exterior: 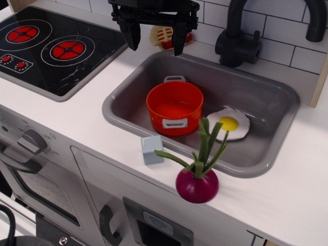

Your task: Put beet in pot sink

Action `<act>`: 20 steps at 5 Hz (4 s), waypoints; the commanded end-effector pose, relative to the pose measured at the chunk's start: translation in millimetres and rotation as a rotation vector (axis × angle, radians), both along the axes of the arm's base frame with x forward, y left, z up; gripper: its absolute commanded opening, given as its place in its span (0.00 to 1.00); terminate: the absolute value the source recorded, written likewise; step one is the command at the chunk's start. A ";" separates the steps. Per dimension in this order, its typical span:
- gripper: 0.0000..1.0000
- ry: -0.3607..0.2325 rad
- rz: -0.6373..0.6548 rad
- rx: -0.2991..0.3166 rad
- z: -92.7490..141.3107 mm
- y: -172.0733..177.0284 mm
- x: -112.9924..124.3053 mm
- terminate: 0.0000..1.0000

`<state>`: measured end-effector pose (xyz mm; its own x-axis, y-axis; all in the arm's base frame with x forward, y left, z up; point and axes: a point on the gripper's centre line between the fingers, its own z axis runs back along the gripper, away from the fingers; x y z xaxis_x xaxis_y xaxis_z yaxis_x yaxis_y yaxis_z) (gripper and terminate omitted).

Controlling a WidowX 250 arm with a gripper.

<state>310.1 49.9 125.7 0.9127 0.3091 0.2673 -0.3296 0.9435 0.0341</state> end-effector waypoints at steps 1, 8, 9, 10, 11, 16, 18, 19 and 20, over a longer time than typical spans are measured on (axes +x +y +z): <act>1.00 0.000 0.000 0.000 0.0 0.0 0.0 0.00; 1.00 0.098 -0.411 -0.116 -17.1 -116.3 -112.9 0.00; 1.00 0.081 -0.362 -0.109 -28.0 -116.6 -107.5 0.00; 0.00 0.092 -0.353 -0.126 -29.5 -116.3 -105.4 0.00; 0.00 0.110 -0.335 -0.151 -30.6 -118.4 -100.7 0.00; 0.00 -0.077 0.024 -0.117 2.3 -45.6 -4.8 0.00; 0.00 -0.094 0.137 -0.075 -11.2 -15.6 18.6 0.00; 0.00 -0.075 0.112 -0.050 -14.6 -14.1 17.5 0.00; 1.00 -0.039 0.124 -0.043 -16.0 -10.3 14.7 0.00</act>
<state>324.7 31.0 90.9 0.8705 0.4321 0.2356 -0.4441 0.8960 -0.0023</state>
